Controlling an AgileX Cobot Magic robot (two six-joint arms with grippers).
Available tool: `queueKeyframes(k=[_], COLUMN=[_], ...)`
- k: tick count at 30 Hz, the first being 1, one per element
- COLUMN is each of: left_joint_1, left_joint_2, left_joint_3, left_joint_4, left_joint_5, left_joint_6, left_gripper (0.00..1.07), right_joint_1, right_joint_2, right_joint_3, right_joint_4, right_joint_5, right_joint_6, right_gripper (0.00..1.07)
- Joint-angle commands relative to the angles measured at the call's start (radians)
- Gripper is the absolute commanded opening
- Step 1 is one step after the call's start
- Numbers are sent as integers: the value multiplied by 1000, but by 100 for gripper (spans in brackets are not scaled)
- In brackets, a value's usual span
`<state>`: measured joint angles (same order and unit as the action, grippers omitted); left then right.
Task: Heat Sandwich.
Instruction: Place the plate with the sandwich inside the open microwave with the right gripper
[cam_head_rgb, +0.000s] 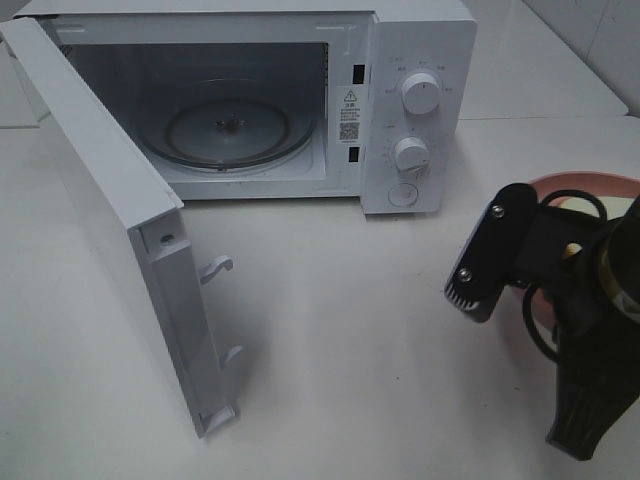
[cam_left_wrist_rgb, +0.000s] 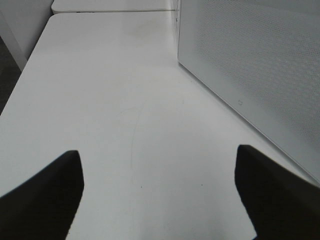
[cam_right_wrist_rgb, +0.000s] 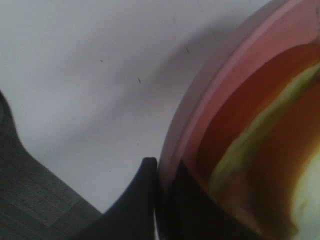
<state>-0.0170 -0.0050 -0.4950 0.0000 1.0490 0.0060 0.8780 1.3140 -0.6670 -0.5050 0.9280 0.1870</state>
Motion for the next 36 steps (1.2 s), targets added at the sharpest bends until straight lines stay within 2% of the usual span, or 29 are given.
queueKeyframes(k=[1, 7, 15, 20, 24, 31, 36], left_joint_1=[0, 0, 0, 0, 0, 0, 0], left_joint_2=[-21, -21, -21, -21, -21, -21, -21], left_joint_3=[3, 3, 3, 3, 3, 3, 3], left_joint_4=[0, 0, 0, 0, 0, 0, 0], left_joint_5=[-12, -12, -12, -12, -12, -12, -12], left_joint_6=[0, 0, 0, 0, 0, 0, 0], left_gripper=[76, 76, 76, 76, 76, 76, 76], right_joint_1=[57, 126, 126, 126, 126, 126, 115], right_joint_2=[-9, -9, -9, -7, 3, 38, 77], right_joint_3=[6, 6, 6, 6, 6, 5, 5], right_joint_4=[-37, -39, -28, 39, 98, 95, 95], right_joint_5=[-30, -97, -160, -231, -235, -270, -365], right_joint_6=[-97, -370, -673, -931, -1032, -1077, -1084], right_gripper=[0, 0, 0, 0, 0, 0, 0])
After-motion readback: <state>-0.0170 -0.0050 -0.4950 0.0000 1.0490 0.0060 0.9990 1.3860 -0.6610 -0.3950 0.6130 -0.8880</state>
